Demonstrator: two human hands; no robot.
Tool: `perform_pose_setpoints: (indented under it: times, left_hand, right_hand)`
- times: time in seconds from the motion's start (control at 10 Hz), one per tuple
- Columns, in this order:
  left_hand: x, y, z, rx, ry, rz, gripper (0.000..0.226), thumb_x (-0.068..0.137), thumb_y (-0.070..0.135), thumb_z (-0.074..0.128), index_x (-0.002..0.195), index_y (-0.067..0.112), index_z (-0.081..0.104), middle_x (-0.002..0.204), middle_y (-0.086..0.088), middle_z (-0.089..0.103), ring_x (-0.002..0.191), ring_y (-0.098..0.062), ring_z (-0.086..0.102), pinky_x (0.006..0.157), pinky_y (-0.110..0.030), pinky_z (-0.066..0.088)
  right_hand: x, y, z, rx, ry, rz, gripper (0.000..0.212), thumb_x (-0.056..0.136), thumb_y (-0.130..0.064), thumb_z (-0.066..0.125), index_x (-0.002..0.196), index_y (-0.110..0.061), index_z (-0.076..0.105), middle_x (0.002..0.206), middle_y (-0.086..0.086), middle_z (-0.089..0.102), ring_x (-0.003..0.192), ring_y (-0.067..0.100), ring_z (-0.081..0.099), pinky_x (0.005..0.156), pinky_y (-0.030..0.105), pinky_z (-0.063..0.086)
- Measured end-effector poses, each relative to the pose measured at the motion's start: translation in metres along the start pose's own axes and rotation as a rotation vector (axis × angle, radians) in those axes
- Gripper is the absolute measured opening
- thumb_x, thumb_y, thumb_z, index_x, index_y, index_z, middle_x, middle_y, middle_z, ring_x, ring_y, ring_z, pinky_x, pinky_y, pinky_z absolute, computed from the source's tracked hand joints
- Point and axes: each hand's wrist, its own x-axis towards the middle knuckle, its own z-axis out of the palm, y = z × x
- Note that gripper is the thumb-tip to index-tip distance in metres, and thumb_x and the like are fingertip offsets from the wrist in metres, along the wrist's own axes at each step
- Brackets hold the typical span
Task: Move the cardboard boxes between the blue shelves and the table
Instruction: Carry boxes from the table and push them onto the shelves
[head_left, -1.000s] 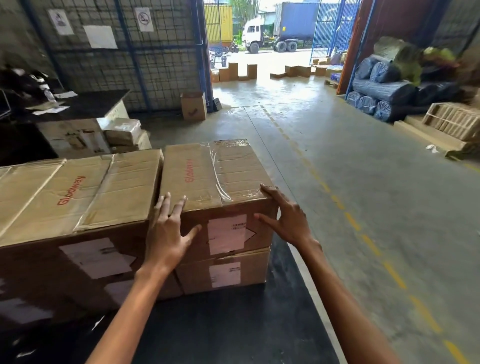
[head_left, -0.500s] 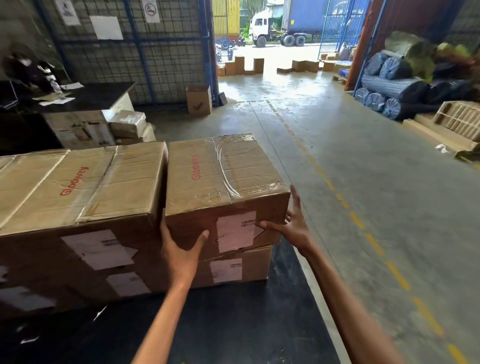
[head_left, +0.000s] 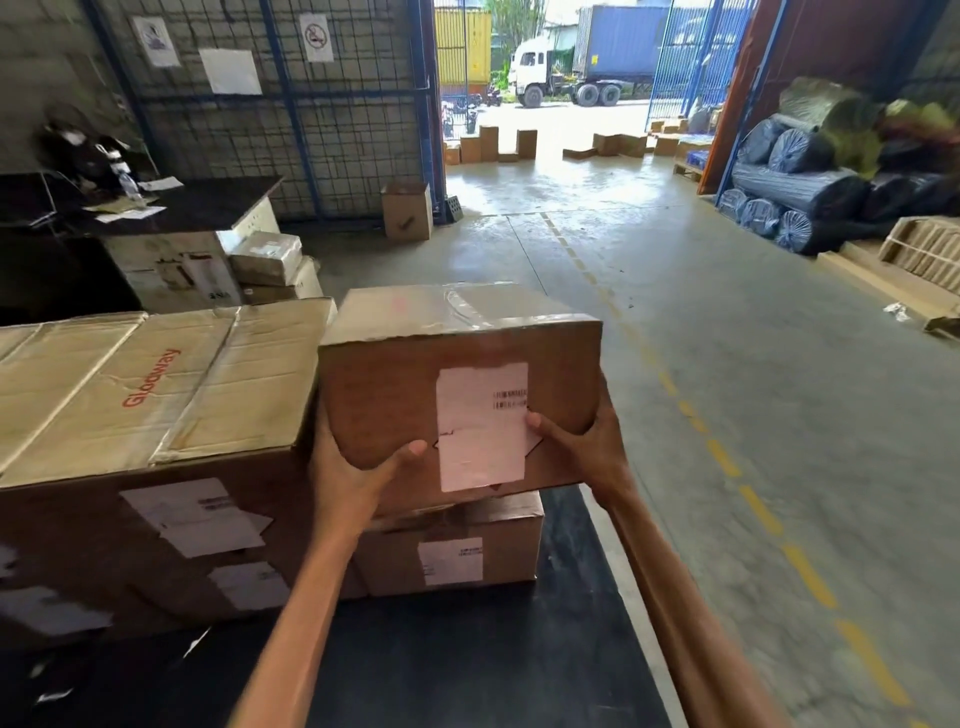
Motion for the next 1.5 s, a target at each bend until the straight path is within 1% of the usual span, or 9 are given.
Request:
perform_pose_setpoints:
  times: [0.2,0.6,0.7,0.9,1.0,1.1,1.2,1.4,1.5]
  left_hand:
    - [0.025,0.079,0.003,0.138,0.074,0.321,0.137,0.05,0.072,0.088,0.155,0.061,0.0,0.149,0.049,0.018,0.141,-0.007,0.033,0.116,-0.042,0.03]
    - [0.035,0.159,-0.063,0.173,0.193,0.533,0.135,0.055,0.055,0.088,0.159,0.051,0.002,0.165,0.013,0.027,0.144,-0.002,0.033,0.112,-0.032,0.035]
    - [0.024,0.16,-0.102,0.221,0.299,0.541,0.136,0.054,0.056,0.089,0.159,0.052,0.002,0.164,0.017,0.028,0.145,-0.001,0.034,0.114,-0.035,0.033]
    - [-0.032,0.159,-0.2,0.397,0.554,0.518,0.138,0.053,0.055,0.09,0.158,0.053,0.0,0.153,0.021,0.035,0.138,-0.011,0.044,0.108,-0.047,0.041]
    - [-0.077,0.162,-0.248,0.458,0.705,0.502,0.138,0.054,0.054,0.091,0.16,0.05,0.003,0.149,0.033,0.038,0.131,0.012,0.046,0.107,-0.039,0.042]
    - [-0.134,0.169,-0.287,0.549,0.873,0.515,0.134,0.059,0.062,0.091,0.162,0.044,0.006,0.151,0.046,0.028,0.135,0.02,0.037,0.113,-0.028,0.038]
    - [-0.201,0.183,-0.313,0.622,1.007,0.515,0.135,0.058,0.063,0.089,0.163,0.038,0.008,0.165,0.025,0.025,0.148,0.0,0.034,0.12,-0.024,0.032]
    - [-0.355,0.217,-0.313,0.884,1.314,0.443,0.132,0.059,0.059,0.088,0.164,0.03,0.013,0.165,0.026,0.023,0.151,-0.005,0.031,0.12,-0.018,0.028]
    - [-0.433,0.236,-0.29,0.922,1.45,0.371,0.134,0.054,0.061,0.089,0.163,0.039,0.013,0.164,0.024,0.029,0.148,-0.006,0.037,0.118,-0.027,0.035]
  right_hand:
    - [0.02,-0.074,-0.009,-0.227,0.109,-0.316,0.128,0.065,-0.084,0.073,0.163,-0.047,-0.002,0.126,-0.07,0.024,0.106,-0.024,0.053,0.095,0.005,0.039]
    - [0.035,-0.158,0.042,-0.136,0.165,-0.558,0.129,0.065,-0.089,0.067,0.165,-0.031,0.01,0.147,-0.037,0.033,0.122,0.005,0.056,0.101,0.013,0.042]
    - [0.029,-0.173,0.079,-0.087,0.093,-0.605,0.128,0.064,-0.086,0.073,0.164,-0.04,0.007,0.147,-0.037,0.039,0.12,0.007,0.062,0.101,0.024,0.05]
    - [-0.011,-0.199,0.172,0.097,-0.125,-0.646,0.131,0.062,-0.085,0.075,0.164,-0.04,0.006,0.147,-0.055,0.024,0.123,-0.029,0.04,0.102,-0.003,0.028]
    - [-0.047,-0.214,0.216,0.191,-0.258,-0.68,0.132,0.061,-0.081,0.081,0.163,-0.044,0.006,0.148,-0.051,0.028,0.131,-0.004,0.053,0.108,0.032,0.049]
    - [-0.094,-0.235,0.253,0.305,-0.404,-0.697,0.131,0.059,-0.081,0.081,0.162,-0.049,0.006,0.152,-0.047,0.027,0.139,-0.006,0.045,0.113,0.037,0.045]
    - [-0.15,-0.257,0.277,0.408,-0.558,-0.708,0.129,0.059,-0.083,0.077,0.16,-0.054,0.004,0.154,-0.039,0.03,0.136,-0.019,0.037,0.11,0.02,0.037]
    - [-0.276,-0.283,0.277,0.621,-0.884,-0.671,0.129,0.061,-0.076,0.084,0.162,-0.048,0.008,0.162,-0.019,0.037,0.145,-0.001,0.041,0.117,0.041,0.043]
    - [-0.335,-0.291,0.256,0.748,-1.044,-0.671,0.128,0.064,-0.07,0.086,0.164,-0.042,0.01,0.161,-0.034,0.028,0.149,-0.004,0.034,0.12,0.018,0.032]
